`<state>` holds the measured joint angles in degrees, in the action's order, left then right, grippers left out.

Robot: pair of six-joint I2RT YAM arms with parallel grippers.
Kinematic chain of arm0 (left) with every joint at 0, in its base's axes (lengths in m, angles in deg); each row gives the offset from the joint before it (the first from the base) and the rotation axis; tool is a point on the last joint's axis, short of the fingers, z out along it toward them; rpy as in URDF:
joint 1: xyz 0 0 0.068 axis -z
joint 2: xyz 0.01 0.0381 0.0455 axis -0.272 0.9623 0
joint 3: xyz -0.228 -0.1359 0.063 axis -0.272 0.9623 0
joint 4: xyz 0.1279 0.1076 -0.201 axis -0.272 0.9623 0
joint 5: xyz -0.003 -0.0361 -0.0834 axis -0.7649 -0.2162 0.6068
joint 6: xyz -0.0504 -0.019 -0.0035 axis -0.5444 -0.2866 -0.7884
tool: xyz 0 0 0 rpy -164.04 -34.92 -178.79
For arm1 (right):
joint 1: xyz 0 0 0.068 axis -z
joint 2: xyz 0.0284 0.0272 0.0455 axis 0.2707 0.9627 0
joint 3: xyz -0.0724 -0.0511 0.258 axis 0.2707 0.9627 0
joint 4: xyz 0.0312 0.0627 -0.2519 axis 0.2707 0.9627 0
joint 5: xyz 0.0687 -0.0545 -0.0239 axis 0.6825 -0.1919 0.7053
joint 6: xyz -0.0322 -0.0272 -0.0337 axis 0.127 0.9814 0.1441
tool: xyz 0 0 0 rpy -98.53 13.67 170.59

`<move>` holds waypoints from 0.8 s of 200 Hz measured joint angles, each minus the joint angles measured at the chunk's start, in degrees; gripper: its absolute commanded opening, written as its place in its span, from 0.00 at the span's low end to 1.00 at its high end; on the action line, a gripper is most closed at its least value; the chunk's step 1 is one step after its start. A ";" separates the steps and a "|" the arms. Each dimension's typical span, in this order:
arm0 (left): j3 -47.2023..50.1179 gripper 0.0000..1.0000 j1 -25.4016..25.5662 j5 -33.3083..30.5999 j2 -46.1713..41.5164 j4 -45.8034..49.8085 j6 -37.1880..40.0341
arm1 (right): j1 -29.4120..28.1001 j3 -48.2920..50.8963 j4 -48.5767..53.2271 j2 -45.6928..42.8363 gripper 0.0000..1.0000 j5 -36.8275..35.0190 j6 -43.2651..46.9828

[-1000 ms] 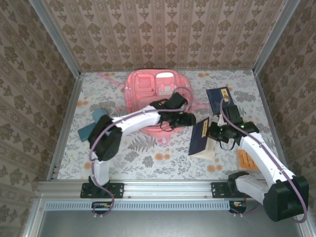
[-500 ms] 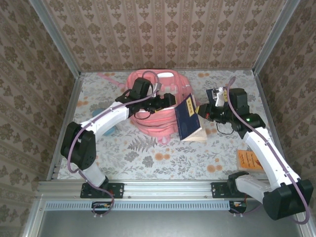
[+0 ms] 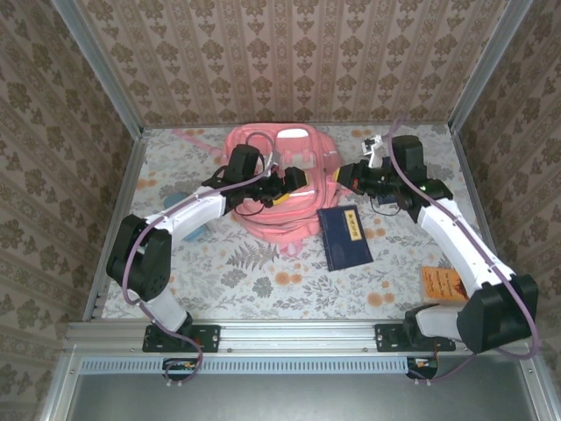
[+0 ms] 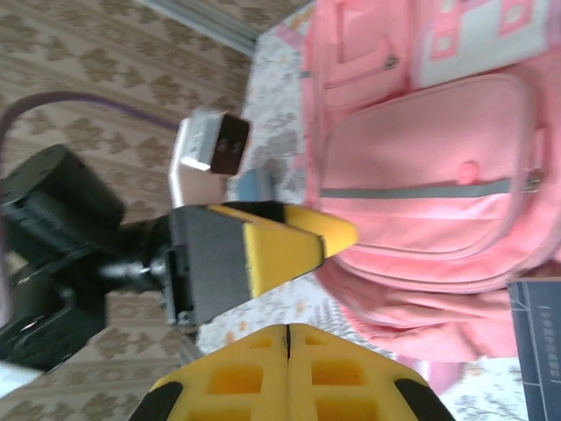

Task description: Pack the student bag

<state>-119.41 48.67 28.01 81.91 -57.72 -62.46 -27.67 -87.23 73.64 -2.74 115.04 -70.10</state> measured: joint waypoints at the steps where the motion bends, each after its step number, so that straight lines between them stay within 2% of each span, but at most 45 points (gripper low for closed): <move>1: 0.07 0.99 0.00 -0.24 0.00 0.20 0.04 | 0.00 -0.07 0.13 0.15 0.17 -0.20 0.09; 16: 1.25 0.99 0.13 -2.23 -0.07 1.68 0.35 | -0.20 -0.72 3.56 3.28 0.47 -5.18 2.32; 23: 2.01 0.99 0.28 -3.06 -0.26 2.08 0.55 | -0.20 -0.61 5.01 4.66 0.57 -7.26 3.08; 56: 4.52 0.98 3.48 -7.21 -2.56 5.44 0.57 | -0.20 1.22 11.41 9.84 0.75 -17.90 5.88; 92: 4.68 0.92 10.99 -10.58 -4.31 5.97 -0.42 | 0.24 2.67 16.59 13.57 0.78 -29.29 7.85; 104: 4.52 0.87 13.75 -11.37 -4.07 6.08 -1.07 | 0.81 3.80 17.68 14.64 0.76 -32.15 8.11; 129: 1.49 0.76 18.32 -12.17 -0.74 7.08 -2.25 | 2.05 7.82 19.04 15.08 0.75 -35.15 8.11; 160: -4.83 0.65 21.42 -12.28 8.33 7.45 -3.37 | 2.86 11.80 19.98 15.06 0.74 -36.15 8.11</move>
<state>-124.24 70.09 15.73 90.24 -50.27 -65.83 -24.81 -75.42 93.61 12.32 78.89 -61.99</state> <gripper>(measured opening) 0.679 0.743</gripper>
